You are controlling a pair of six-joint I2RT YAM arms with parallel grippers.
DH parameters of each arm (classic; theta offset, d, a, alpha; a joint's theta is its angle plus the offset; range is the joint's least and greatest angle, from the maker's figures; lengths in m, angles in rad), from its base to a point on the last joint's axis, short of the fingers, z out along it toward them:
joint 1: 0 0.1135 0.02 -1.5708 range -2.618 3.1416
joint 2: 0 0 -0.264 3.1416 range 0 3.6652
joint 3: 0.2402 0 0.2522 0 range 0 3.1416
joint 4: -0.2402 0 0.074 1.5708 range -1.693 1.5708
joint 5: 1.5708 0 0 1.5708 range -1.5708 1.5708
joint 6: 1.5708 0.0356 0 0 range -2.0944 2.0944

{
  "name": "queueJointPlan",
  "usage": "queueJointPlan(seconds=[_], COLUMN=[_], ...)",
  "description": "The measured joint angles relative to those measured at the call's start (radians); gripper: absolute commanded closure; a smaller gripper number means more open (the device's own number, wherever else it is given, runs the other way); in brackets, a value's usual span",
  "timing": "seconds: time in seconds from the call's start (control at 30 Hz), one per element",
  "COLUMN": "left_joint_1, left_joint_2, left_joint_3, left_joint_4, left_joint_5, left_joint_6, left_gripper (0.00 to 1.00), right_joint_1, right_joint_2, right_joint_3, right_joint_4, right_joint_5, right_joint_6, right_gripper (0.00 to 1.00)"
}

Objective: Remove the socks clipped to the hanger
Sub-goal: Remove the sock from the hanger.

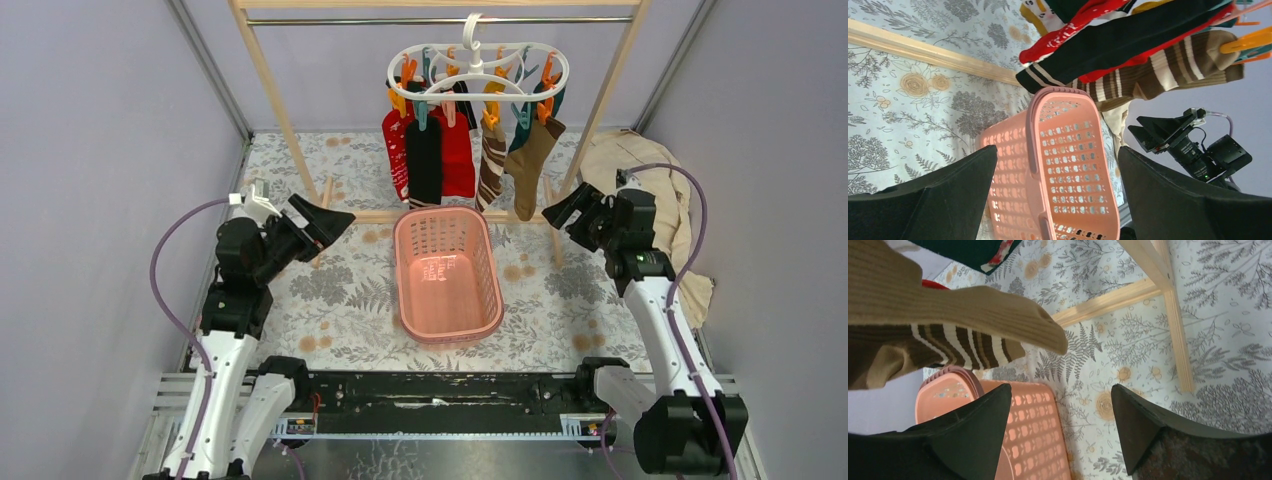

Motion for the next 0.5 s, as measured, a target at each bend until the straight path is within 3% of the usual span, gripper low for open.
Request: queueJointPlan(seconds=[0.27,0.5], left_joint_1=[-0.002,-0.069], left_joint_2=[0.083,0.178], left_joint_3=[-0.11,-0.119], left_joint_4=[0.187,0.277], left_joint_5=[-0.01,-0.023], left_joint_6=[-0.006,-0.006], left_gripper=[0.01,0.01], right_joint_1=[0.028,0.164], right_joint_2=[0.138,0.249], right_joint_3=[0.0,0.032], right_joint_4=[0.149,0.209], right_joint_5=[-0.007,0.035], right_joint_6=[-0.005,-0.04], right_gripper=[0.26,0.23])
